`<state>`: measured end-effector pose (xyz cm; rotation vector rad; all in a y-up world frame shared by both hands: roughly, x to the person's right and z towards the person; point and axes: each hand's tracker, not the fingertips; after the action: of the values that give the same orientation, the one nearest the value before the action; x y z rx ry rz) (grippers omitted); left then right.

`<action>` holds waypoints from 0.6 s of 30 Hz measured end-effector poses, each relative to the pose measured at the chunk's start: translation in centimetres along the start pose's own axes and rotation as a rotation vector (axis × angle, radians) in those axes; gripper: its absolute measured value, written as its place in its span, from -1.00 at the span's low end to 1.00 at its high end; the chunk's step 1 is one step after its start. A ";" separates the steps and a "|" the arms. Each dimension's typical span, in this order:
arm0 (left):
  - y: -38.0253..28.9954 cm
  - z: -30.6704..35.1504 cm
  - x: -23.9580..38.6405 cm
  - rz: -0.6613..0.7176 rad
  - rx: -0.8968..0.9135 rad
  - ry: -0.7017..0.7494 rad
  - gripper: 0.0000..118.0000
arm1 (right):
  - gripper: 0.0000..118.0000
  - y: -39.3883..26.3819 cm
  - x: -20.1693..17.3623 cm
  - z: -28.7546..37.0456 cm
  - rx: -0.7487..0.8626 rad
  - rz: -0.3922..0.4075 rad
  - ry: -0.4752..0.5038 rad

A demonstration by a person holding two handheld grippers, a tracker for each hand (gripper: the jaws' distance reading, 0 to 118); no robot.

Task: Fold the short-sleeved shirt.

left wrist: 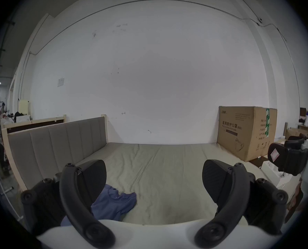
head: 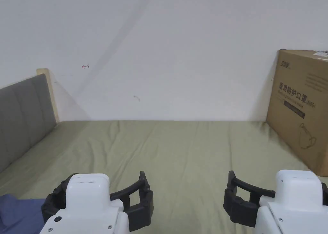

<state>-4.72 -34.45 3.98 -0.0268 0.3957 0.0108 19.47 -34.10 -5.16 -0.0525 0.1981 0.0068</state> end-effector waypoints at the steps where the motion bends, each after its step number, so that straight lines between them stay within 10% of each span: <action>1: 0.0 0.0 -0.2 0.038 0.009 -0.013 0.87 | 1.00 0.3 -0.3 0.0 0.006 0.011 -0.007; 4: -0.2 0.0 -1.8 0.329 0.023 -0.075 0.87 | 1.00 1.3 -2.4 0.2 0.045 0.221 -0.070; 11: -6.4 -1.6 -5.1 1.173 -0.132 -0.147 0.88 | 1.00 -2.8 -10.1 1.4 0.220 1.182 -0.182; 18: -4.4 -1.2 -5.0 0.802 -0.091 0.017 0.88 | 1.00 -1.5 -9.4 0.6 0.078 0.770 -0.035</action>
<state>-9.76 -38.88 4.89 0.0433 0.4015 0.8203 10.37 -35.54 -2.63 0.1045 0.1733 0.7662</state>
